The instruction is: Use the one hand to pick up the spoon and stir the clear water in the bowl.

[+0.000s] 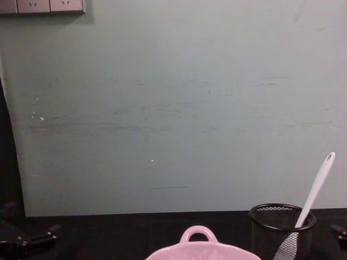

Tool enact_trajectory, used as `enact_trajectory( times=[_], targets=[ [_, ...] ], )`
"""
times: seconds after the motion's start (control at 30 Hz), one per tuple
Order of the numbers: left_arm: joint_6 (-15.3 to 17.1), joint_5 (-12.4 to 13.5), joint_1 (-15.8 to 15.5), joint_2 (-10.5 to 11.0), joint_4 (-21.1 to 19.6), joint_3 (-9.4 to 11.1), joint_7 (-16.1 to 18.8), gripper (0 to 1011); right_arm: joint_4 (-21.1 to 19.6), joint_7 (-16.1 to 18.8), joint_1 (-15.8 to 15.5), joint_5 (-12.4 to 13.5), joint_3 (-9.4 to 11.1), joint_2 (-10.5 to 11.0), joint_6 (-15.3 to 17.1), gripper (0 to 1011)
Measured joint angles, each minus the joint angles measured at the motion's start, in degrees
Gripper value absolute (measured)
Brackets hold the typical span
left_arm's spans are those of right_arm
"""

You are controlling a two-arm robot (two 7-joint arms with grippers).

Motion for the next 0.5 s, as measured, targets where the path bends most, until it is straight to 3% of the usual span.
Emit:
enact_trajectory(
  times=[0.17,0.3,0.47,0.5],
  targets=[
    [0.0,0.0,0.0,0.0,0.0,0.0,0.0,1011,0.0,0.0,0.0,0.0,0.1,0.0,0.0,1004],
    [0.0,0.0,0.0,0.0,0.0,0.0,0.0,1011,-2.7,0.1,-2.0,1.3,1.7,0.1,0.2,1004],
    [0.0,0.0,0.0,0.0,0.0,0.0,0.0,1011,-6.8,1.7,-4.9,5.0,4.5,0.2,-0.4,1004],
    [0.0,0.0,0.0,0.0,0.0,0.0,0.0,1011,-7.9,2.5,-5.8,6.8,5.5,0.1,-0.8,1004]
  ],
)
